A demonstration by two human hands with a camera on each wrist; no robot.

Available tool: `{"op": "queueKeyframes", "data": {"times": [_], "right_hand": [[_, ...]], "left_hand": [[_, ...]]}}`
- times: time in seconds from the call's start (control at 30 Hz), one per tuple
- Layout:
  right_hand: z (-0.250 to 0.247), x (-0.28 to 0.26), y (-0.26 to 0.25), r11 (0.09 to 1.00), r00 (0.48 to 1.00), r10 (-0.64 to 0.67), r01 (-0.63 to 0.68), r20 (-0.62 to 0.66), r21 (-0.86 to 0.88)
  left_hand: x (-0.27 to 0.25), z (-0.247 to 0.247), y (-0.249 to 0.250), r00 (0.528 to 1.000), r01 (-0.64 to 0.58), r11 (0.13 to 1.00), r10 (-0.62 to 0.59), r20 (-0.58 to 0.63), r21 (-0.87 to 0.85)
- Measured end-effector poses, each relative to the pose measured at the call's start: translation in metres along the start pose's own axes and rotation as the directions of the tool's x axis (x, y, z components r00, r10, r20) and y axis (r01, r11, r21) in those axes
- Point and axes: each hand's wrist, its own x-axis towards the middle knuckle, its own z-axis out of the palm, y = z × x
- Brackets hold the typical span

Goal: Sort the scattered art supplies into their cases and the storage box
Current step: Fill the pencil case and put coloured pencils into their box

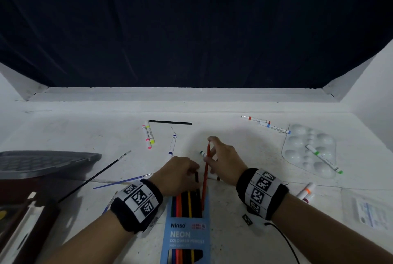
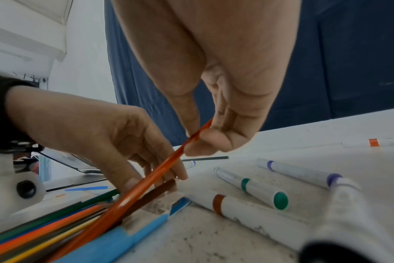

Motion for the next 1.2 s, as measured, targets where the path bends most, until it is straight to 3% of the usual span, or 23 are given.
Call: {"op": "queueKeyframes", "data": {"times": [0.17, 0.3, 0.47, 0.67, 1.2], "right_hand": [[0.002, 0.001, -0.001, 0.974, 0.990, 0.037, -0.005, 0.135, -0.225], [0.007, -0.003, -0.003, 0.936, 0.978, 0.042, 0.032, 0.202, -0.350], [0.015, -0.014, -0.005, 0.871, 0.948, 0.062, 0.101, 0.312, -0.481], [0.018, -0.035, -0.008, 0.782, 0.956, 0.006, 0.178, 0.294, -0.597], [0.020, -0.066, -0.006, 0.755, 0.935, -0.087, 0.288, 0.344, -0.589]], "left_hand": [[-0.013, 0.008, -0.003, 0.998, -0.061, 0.996, 0.062, -0.009, 0.057], [-0.019, 0.014, -0.002, 0.998, -0.028, 0.992, 0.033, -0.046, 0.121], [-0.023, 0.017, -0.004, 0.998, -0.055, 0.989, 0.056, -0.005, 0.138], [-0.026, 0.015, -0.006, 0.996, -0.084, 0.965, 0.082, 0.015, 0.250], [-0.030, 0.018, -0.002, 0.996, -0.045, 0.949, 0.020, 0.084, 0.312]]}}
